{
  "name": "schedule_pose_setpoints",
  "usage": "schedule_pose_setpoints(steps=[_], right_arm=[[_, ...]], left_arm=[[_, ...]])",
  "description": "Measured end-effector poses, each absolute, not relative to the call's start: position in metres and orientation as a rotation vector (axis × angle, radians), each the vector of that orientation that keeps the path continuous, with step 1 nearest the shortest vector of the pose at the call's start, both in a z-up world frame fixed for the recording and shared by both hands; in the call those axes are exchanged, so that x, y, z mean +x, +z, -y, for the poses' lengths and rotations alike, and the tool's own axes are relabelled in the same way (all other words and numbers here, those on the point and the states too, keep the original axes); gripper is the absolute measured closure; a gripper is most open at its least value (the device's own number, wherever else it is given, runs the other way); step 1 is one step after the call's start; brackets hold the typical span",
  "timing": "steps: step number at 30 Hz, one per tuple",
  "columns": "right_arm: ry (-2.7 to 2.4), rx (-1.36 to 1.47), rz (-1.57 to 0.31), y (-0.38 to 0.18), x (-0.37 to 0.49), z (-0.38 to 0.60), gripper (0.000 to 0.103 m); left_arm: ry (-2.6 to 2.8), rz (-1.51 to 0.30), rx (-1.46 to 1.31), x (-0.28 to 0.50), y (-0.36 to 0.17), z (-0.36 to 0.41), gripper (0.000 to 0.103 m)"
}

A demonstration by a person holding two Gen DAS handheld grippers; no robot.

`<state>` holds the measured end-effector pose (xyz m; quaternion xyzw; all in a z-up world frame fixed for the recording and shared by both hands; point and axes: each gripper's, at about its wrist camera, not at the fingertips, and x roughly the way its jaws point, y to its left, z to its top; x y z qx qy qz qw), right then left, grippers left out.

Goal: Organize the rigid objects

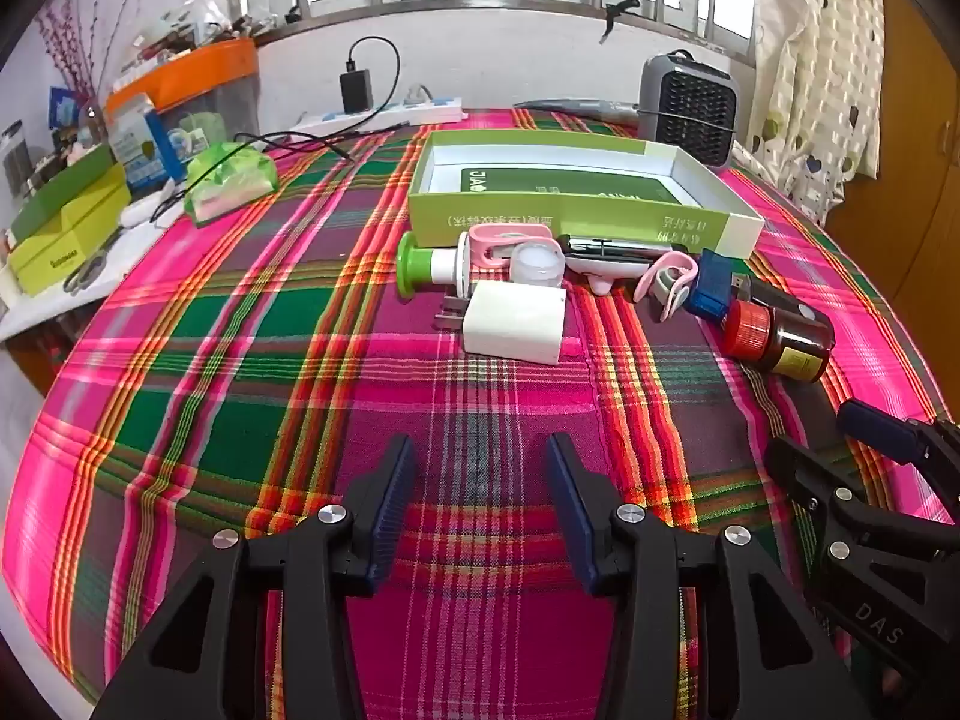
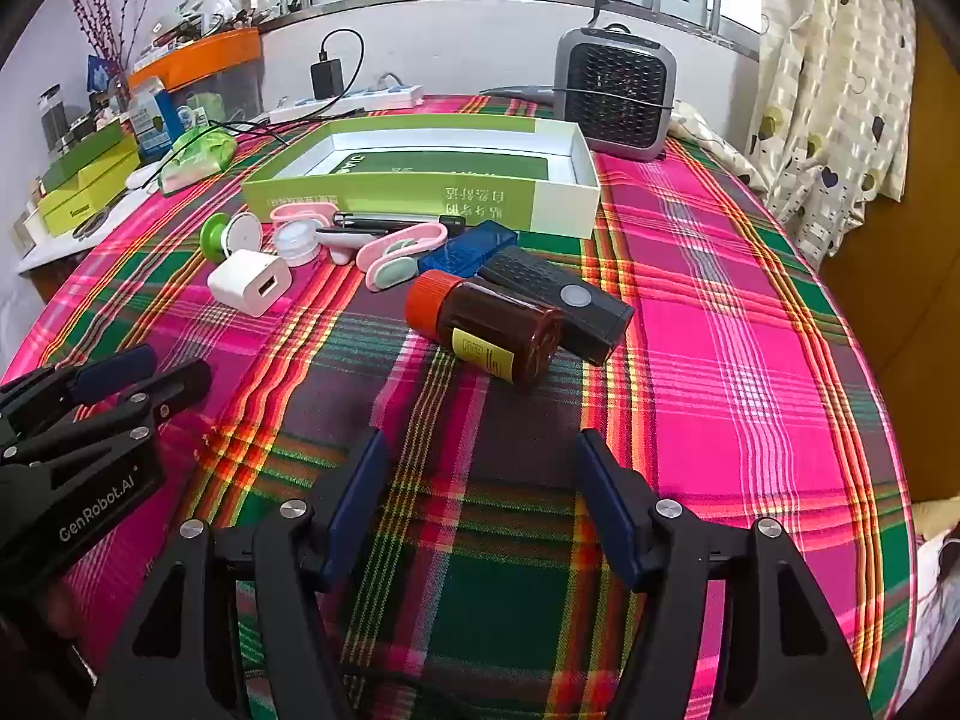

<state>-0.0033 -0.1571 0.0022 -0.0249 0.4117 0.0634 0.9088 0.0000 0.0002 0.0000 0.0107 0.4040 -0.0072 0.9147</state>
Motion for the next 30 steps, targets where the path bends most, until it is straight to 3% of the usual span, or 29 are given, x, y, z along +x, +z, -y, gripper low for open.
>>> schedule_pose_setpoints(steps=[30], right_arm=[[0.133,-0.049,-0.867,0.0017,-0.0023,0.1563,0.038]], left_arm=[[-0.014,-0.831,0.028,0.0016,0.0009,-0.0001,0.059]])
